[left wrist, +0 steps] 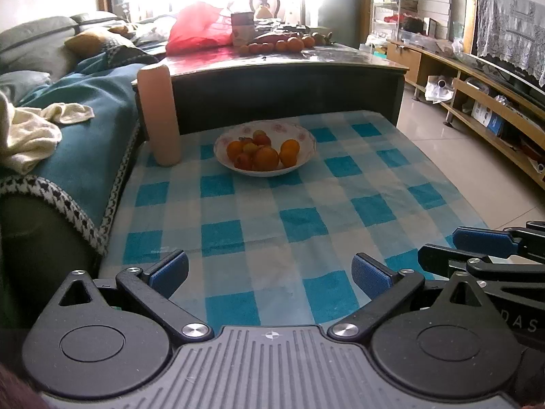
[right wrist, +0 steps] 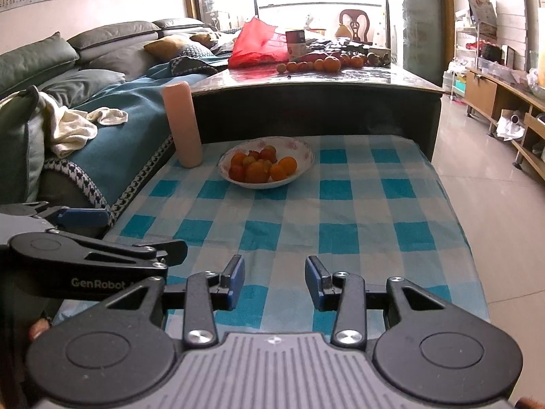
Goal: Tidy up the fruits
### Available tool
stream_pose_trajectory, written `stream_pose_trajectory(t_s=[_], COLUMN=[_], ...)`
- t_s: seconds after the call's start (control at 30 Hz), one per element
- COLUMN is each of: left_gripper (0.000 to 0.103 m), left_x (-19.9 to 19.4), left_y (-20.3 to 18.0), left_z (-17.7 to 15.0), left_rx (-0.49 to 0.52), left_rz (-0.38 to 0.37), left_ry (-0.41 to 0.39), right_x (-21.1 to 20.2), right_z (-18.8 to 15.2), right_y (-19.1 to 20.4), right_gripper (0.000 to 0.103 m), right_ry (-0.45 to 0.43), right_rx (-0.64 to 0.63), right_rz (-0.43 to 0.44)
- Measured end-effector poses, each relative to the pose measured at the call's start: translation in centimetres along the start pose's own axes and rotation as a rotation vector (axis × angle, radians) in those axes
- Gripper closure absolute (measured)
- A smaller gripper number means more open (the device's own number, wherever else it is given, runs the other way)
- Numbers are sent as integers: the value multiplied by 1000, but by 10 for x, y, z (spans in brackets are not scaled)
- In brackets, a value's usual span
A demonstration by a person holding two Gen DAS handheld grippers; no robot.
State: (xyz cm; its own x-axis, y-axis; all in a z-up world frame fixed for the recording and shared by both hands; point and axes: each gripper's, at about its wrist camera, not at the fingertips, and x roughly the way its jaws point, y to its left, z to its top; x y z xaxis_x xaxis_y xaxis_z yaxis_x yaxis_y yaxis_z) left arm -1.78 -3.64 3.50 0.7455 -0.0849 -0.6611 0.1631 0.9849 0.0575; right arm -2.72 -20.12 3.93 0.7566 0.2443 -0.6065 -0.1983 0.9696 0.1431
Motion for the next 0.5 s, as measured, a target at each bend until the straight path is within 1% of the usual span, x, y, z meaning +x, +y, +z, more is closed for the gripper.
stream_pose_trajectory(t_s=[0.5], left_gripper=[0], left_x=[-1], left_y=[-1], left_z=[-10], left_rx=[-14], left_rz=[7], left_ry=[24], right_x=[-6], right_z=[-11], right_y=[7], right_gripper=[50], right_ry=[7], right_rx=[-10], right_rz=[-11])
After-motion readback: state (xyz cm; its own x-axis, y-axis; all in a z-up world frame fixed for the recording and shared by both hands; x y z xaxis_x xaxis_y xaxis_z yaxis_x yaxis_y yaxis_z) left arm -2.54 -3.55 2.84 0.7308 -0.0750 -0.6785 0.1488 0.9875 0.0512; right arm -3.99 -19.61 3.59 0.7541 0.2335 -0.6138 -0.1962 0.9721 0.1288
